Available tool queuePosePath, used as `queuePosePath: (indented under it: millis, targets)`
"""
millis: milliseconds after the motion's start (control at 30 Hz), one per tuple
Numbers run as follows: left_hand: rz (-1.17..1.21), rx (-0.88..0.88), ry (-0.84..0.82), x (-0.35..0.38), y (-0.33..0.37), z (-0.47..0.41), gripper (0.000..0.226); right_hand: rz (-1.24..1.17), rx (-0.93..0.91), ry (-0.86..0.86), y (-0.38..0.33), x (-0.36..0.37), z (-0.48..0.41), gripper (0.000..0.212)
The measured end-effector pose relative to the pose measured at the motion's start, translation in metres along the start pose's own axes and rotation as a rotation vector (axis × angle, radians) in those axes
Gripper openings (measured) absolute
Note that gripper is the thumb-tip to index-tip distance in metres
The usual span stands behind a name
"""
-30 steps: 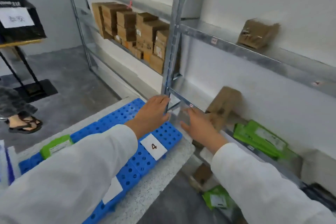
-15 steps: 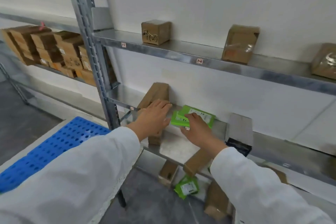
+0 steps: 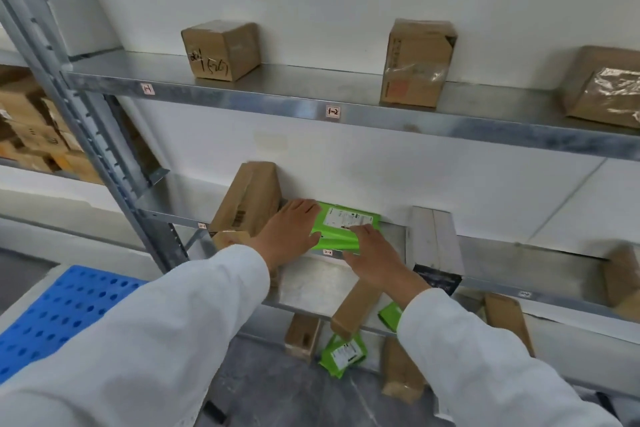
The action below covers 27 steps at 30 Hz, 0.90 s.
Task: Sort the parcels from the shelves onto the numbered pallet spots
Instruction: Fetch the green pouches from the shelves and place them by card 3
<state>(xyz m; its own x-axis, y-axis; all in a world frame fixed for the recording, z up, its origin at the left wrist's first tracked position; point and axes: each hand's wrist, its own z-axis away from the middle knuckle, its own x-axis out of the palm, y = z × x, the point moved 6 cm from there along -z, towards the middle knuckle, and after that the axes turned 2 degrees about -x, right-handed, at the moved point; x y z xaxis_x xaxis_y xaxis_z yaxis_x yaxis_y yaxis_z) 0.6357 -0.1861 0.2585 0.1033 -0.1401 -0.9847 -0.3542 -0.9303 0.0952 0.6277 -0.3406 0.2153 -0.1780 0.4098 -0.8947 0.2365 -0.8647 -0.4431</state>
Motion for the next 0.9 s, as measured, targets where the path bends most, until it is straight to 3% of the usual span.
queuePosePath:
  millis: [233,533,633,767,900]
  targets:
    - [0.089,-0.166,-0.14,0.068,-0.042,-0.062,0.042,-0.004,0.19,-0.052,0.037,0.02,-0.069,0.057]
    - [0.061,-0.236,-0.229,0.133,-0.084,-0.105,0.03,-0.008,0.464,-0.072,0.087,0.053,-0.129,0.053]
    - [0.224,-0.344,-0.239,0.154,-0.096,-0.109,0.024,-0.031,0.532,-0.073,0.097,0.06,-0.139,0.06]
    - [0.629,-0.564,-0.19,0.169,-0.099,-0.105,0.01,-0.214,0.693,-0.028,0.11,0.07,-0.148,0.065]
    - [0.686,-0.662,-0.151,0.158,-0.094,-0.1,0.018,-0.23,0.722,0.029,0.114,0.072,-0.146,0.061]
